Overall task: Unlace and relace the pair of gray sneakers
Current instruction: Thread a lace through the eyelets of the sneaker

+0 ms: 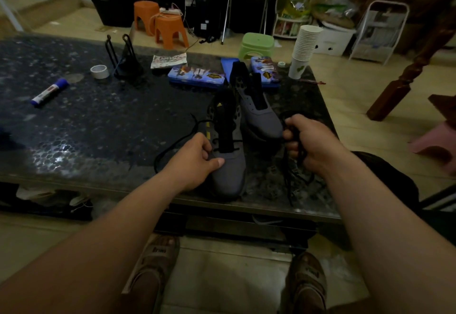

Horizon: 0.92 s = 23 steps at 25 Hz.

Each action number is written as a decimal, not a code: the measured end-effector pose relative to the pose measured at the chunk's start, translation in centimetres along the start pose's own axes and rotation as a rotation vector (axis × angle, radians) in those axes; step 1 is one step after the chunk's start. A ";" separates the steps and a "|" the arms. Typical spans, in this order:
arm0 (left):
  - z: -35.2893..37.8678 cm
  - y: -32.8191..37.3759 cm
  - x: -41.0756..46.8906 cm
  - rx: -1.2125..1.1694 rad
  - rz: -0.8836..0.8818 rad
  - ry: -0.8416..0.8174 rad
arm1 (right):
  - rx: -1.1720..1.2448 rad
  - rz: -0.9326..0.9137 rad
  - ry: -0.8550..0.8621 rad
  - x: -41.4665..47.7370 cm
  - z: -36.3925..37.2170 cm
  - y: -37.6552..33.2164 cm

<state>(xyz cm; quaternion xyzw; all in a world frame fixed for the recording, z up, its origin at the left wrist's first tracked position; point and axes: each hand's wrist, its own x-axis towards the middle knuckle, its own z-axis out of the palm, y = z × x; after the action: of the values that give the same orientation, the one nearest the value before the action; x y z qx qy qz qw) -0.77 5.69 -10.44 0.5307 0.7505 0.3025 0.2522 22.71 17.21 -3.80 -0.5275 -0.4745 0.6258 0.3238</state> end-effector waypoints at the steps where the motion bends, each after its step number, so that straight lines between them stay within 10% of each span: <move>1: -0.1 0.1 0.1 0.024 0.010 -0.004 | -0.046 0.003 -0.014 0.1 0.1 0.4; 6: -0.3 0.3 0.1 0.112 0.053 -0.013 | 0.019 -0.049 0.097 -0.3 -1.8 0.3; 11: -1.4 0.2 -0.1 0.020 -0.033 -0.053 | -0.962 -0.145 -0.052 -0.8 -1.9 3.2; 18: -2.1 -0.6 1.4 -0.021 0.075 0.041 | -1.117 -0.542 0.290 1.1 1.0 2.8; 23: -1.9 0.0 2.2 0.024 0.241 0.036 | -1.166 -0.446 -0.201 1.9 4.3 3.4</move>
<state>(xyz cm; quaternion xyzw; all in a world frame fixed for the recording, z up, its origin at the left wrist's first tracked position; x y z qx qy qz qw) -2.77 7.41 -9.29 0.6146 0.6891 0.3313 0.1940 18.46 16.67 -7.71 -0.4445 -0.8641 0.2285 0.0597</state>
